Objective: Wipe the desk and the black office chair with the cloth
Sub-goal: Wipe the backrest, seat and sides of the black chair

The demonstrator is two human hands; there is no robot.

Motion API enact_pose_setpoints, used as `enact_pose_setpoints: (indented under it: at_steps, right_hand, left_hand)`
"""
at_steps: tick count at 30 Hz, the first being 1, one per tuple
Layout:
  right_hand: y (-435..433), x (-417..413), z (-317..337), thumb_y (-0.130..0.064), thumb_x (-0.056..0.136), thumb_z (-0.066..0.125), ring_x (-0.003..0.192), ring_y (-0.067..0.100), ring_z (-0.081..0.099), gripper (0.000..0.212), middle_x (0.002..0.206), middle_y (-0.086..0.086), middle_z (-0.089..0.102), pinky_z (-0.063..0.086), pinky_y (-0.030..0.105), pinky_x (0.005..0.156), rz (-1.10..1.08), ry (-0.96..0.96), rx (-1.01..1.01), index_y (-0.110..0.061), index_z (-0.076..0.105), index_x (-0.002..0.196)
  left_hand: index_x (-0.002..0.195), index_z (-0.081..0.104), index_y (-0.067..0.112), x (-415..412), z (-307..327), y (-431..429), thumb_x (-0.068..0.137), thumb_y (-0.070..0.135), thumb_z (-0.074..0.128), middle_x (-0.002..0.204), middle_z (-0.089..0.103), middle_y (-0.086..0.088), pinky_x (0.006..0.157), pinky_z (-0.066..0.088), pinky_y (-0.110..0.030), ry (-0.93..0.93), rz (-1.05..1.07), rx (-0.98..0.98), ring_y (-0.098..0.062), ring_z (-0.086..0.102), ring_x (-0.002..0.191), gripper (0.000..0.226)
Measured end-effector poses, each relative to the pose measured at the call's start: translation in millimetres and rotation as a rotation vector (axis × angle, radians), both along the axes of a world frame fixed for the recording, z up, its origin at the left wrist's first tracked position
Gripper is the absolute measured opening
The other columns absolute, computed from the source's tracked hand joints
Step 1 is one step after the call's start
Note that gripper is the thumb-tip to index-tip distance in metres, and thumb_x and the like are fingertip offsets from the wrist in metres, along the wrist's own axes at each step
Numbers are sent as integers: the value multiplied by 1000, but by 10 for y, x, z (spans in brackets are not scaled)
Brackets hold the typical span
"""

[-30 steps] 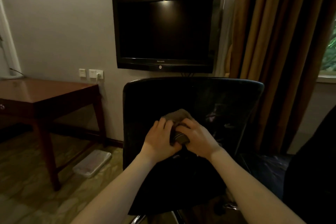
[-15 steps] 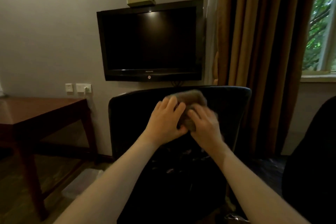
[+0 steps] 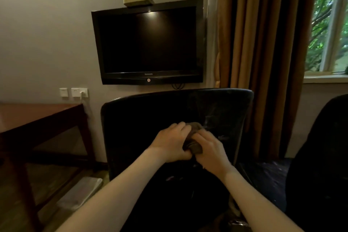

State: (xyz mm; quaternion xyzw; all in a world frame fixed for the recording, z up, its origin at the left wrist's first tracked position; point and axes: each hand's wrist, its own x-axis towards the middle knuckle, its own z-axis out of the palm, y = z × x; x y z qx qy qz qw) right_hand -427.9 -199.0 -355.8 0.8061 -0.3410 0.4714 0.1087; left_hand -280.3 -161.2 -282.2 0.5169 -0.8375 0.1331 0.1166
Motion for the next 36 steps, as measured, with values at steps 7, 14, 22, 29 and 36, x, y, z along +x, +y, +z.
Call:
enact_pose_setpoints:
  at_steps: [7, 14, 22, 29, 36]
  right_hand:
    - [93, -126, 826, -11, 75, 64, 84, 23, 55, 19, 99, 13, 64, 46, 28, 74, -214, -335, -441, -3, 67, 92]
    - [-93, -36, 709, -12, 76, 53, 90, 23, 55, 21, 102, 8, 61, 47, 30, 72, -204, -300, -225, -8, 59, 96]
    - [-40, -59, -266, -11, 84, 60, 111, 28, 56, 44, 123, 6, 55, 45, 36, 90, -122, -6, 512, -16, 52, 127]
    - [148, -315, -104, -11, 83, 63, 100, 20, 59, 30, 112, 0, 59, 46, 27, 82, -159, -156, 313, -17, 63, 112]
    - [255, -428, 566, 0, 75, 67, 88, 24, 60, 26, 100, 10, 61, 37, 13, 74, -332, -725, -79, -5, 64, 100]
  left_hand:
    - [98, 61, 13, -210, 614, 75, 67, 38, 66, 95, 58, -6, 73, 47, -30, 144, -290, -784, -21, 50, 88, 40]
    - [92, 62, 9, -212, 560, -170, 62, 24, 76, 90, 60, -7, 69, 51, -31, 67, -276, -648, -25, 60, 82, 36]
    - [118, 48, 15, -249, -348, -228, 81, 31, 63, 125, 49, -5, 88, 47, -34, -172, 62, 51, -22, 48, 117, 44]
    - [129, 44, 20, -406, 90, -126, 85, 54, 50, 126, 49, -4, 92, 38, -35, -326, 86, -16, -26, 45, 117, 56]
    - [123, 56, 8, -437, 364, -113, 80, 20, 53, 135, 47, -20, 108, 32, -43, 4, -42, -714, -36, 44, 128, 44]
